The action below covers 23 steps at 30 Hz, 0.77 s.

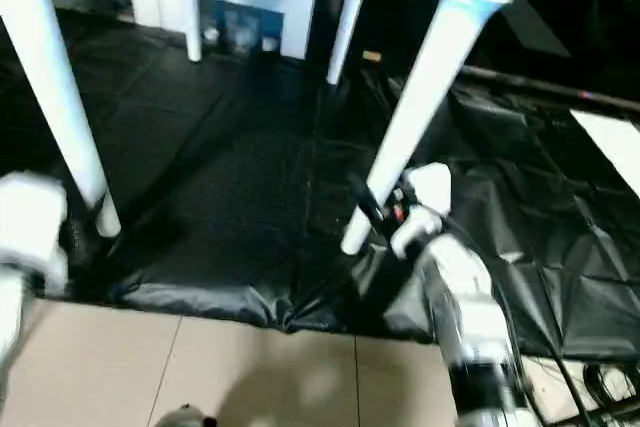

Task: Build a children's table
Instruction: Flip table

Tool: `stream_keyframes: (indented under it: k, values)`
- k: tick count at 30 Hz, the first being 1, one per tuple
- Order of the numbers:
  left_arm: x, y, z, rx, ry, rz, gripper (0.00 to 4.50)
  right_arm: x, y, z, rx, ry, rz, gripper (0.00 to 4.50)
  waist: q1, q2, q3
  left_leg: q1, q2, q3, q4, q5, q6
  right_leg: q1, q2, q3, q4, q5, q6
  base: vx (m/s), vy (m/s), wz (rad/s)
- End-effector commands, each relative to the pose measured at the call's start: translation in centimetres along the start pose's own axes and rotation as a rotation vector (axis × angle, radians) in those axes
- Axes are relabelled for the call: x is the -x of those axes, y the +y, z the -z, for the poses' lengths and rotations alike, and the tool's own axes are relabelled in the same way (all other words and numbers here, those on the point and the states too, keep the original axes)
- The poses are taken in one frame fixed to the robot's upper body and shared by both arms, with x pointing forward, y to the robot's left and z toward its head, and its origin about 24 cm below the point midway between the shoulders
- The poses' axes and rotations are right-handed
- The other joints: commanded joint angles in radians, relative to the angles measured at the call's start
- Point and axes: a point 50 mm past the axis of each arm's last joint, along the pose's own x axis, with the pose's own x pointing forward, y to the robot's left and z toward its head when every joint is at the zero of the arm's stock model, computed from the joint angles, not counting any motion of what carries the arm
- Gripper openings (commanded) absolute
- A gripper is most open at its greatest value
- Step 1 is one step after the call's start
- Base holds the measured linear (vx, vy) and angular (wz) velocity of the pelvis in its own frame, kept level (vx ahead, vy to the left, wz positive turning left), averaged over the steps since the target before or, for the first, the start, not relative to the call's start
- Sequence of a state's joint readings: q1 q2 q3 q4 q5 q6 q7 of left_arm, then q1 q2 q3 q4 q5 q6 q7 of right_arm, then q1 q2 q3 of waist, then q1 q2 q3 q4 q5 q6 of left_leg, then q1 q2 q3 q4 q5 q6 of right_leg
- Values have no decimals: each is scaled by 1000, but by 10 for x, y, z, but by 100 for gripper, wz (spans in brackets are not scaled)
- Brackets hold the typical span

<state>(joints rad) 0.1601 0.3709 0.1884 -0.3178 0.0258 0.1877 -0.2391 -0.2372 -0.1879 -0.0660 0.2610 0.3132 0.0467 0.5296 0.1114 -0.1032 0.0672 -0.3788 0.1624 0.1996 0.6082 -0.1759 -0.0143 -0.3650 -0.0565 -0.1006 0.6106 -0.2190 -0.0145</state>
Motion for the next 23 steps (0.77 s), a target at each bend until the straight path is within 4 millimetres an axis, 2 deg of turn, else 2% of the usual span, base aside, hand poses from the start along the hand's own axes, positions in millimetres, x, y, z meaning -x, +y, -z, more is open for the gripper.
stream_keyframes:
  k: [1, 2, 4, 7, 10, 11, 12, 14, 17, 18, 20, 23]
  values:
    - [3, 0, -8, 8, -28, -1, 287, 10, -7, -10, 2, -37, 49, 283, -6, 32, -44, 45, 99, -72, -109, -576, -127, -12, -125, 82, -102, -393, -108, 0, 0, 0]
    - [7, 2, -6, 12, -23, -16, 301, 16, -6, -10, 1, -43, 64, 296, -5, 26, -44, 45, 99, -70, -108, -558, -118, -10, -125, 83, -103, -387, -104, 0, 0, 0]
    - [15, 6, -3, 34, -16, -42, 314, 29, -1, -10, -13, -48, 89, 307, 1, 25, -43, 42, 99, -67, -110, -517, -105, -6, -124, 86, -103, -362, -93, 0, 0, 0]
    - [26, 6, -2, 53, -27, -32, 332, 46, 7, -9, -15, -53, 100, 308, 3, 21, -40, 40, 97, -67, -112, -504, -86, -3, -128, 87, -112, -410, -73, 0, 0, 0]
    - [35, -4, -4, 162, -48, 5, 332, 61, 13, -8, -10, -56, 108, 308, 4, 20, -38, 40, 99, -68, -111, -499, -81, -3, -130, 87, -117, -442, -67, 0, 0, 0]
    - [40, -17, -6, 233, -40, 44, 332, 72, 17, -5, -5, -17, 130, 308, 3, 22, -37, 40, 99, -69, -112, -505, -82, -4, -127, 87, -118, -446, -66, 0, 0, 0]
    - [40, -18, -6, 237, -39, 46, 332, 73, 17, -5, -5, -14, 132, 308, 5, 22, -34, 40, 101, -69, -115, -514, -85, -2, -126, 87, -119, -452, -61, 0, 0, 0]
    - [42, -32, -6, 305, -9, 59, 332, 82, 22, -4, -6, 17, 147, 308, 3, 22, -32, 42, 99, -71, -115, -536, -88, -5, -123, 85, -122, -478, -52, 0, 0, 0]
    - [39, -41, -4, 303, 3, 13, 332, 85, 27, 2, 19, 69, 163, 308, -5, 11, -26, 38, 95, -75, -112, -545, -93, -3, -130, 82, -133, -568, -18, 0, 0, 0]
    - [39, -42, -4, 299, 4, 11, 332, 85, 27, 2, 21, 73, 165, 308, -5, 13, -25, 36, 94, -77, -111, -541, -93, -2, -132, 82, -137, -595, -8, 0, 0, 0]
    - [39, -43, -1, 260, 17, -14, 332, 87, 30, 13, 16, 125, 174, 308, -15, 16, -25, 33, 93, -87, -112, -563, -103, 5, -133, 72, -145, -650, 13, 0, 0, 0]
    - [40, -41, 2, 275, 24, -10, 332, 90, 35, 19, 7, 151, 160, 308, -25, 25, -24, 36, 96, -97, -118, -620, -112, 9, -128, 62, -146, -598, -7, 0, 0, 0]
